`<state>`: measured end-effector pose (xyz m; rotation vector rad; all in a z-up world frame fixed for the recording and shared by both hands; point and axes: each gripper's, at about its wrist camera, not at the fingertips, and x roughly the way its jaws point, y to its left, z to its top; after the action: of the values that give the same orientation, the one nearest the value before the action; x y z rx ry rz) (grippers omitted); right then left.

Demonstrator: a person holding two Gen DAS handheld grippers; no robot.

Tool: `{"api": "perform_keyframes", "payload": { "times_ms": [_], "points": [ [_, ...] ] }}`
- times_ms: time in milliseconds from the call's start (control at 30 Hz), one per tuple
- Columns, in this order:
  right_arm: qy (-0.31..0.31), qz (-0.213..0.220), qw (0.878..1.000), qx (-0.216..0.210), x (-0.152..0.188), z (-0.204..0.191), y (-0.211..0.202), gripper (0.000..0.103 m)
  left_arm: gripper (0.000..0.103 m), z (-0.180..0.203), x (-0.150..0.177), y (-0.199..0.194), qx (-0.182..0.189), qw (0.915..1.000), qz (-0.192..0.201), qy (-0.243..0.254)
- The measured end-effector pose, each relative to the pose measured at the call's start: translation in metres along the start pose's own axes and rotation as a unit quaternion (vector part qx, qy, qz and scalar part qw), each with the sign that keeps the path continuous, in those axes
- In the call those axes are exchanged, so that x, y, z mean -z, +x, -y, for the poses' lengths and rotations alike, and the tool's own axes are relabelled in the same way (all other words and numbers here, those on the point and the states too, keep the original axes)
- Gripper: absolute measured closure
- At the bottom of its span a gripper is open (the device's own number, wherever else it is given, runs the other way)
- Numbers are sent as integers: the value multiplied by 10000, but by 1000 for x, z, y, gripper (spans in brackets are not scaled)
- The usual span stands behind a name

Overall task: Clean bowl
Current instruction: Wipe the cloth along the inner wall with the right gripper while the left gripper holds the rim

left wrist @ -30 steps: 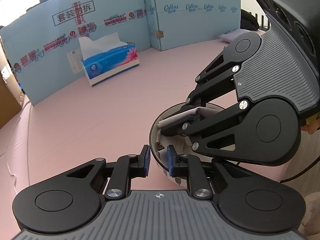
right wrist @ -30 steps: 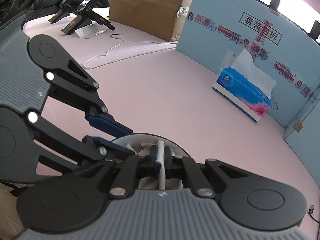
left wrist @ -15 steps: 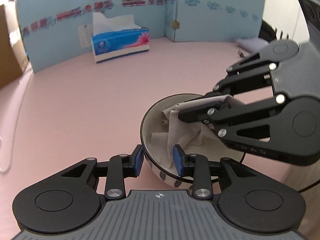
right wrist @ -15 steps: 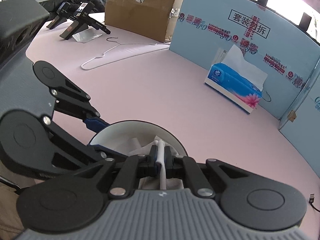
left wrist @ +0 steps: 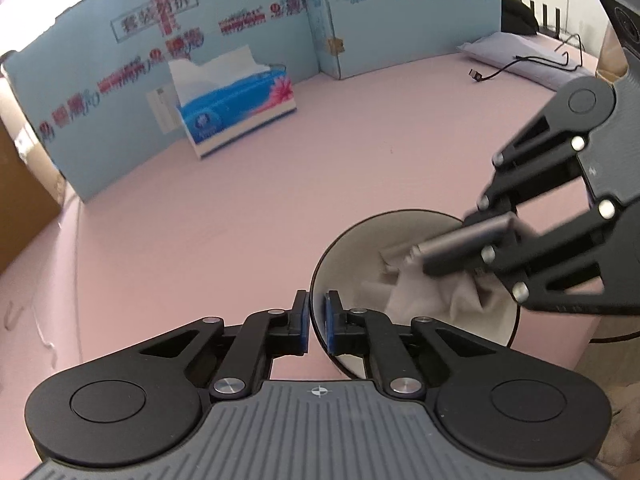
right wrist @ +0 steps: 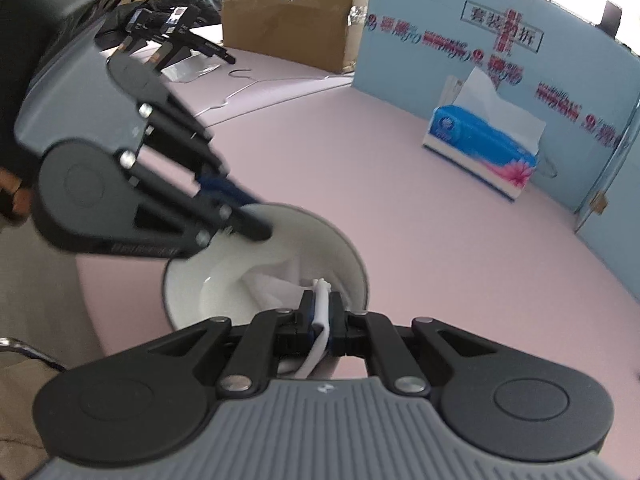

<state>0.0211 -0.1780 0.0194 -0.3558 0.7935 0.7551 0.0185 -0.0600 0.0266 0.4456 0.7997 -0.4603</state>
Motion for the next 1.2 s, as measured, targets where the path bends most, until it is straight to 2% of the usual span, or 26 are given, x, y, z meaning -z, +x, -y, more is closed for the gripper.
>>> {"api": "perform_keyframes", "payload": {
  "times_ms": [133, 267, 333, 433, 567, 700, 767, 1000, 1067, 1200],
  "points": [
    [-29, -220, 9994, -275, -2, -7, -2, 98, 92, 5, -5, -2, -11, 9998, 88, 179],
    [-167, -745, 9966, -307, -6, -7, 8, 98, 93, 13, -8, -6, 11, 9990, 265, 369],
    [-281, -950, 9949, -174, -8, -7, 14, 98, 94, 17, -9, -9, 28, 9985, 353, 429],
    [-521, -1010, 9935, 112, -11, -11, 16, 98, 94, 18, -8, -12, 49, 9983, 432, 399],
    [-689, -938, 9924, 403, -11, -12, 18, 99, 93, 13, -7, -11, 186, 9984, 444, 286],
    [-926, -677, 9905, 759, -12, -16, 19, 99, 92, 5, -2, -7, 310, 9987, 387, 74],
    [-899, -527, 9913, 806, -17, -13, 19, 99, 90, 4, 2, -6, 345, 9987, 377, 17],
    [-797, -173, 9946, 639, -37, -10, 23, 99, 89, -2, 8, -3, 440, 9982, 392, -140],
    [-776, -115, 9953, 562, -40, -12, 26, 99, 94, -4, 9, -2, 454, 9981, 393, -164],
    [-754, -84, 9959, 500, -42, -18, 32, 99, 95, -10, 13, -2, 519, 9974, 412, -266]
  ]
}}
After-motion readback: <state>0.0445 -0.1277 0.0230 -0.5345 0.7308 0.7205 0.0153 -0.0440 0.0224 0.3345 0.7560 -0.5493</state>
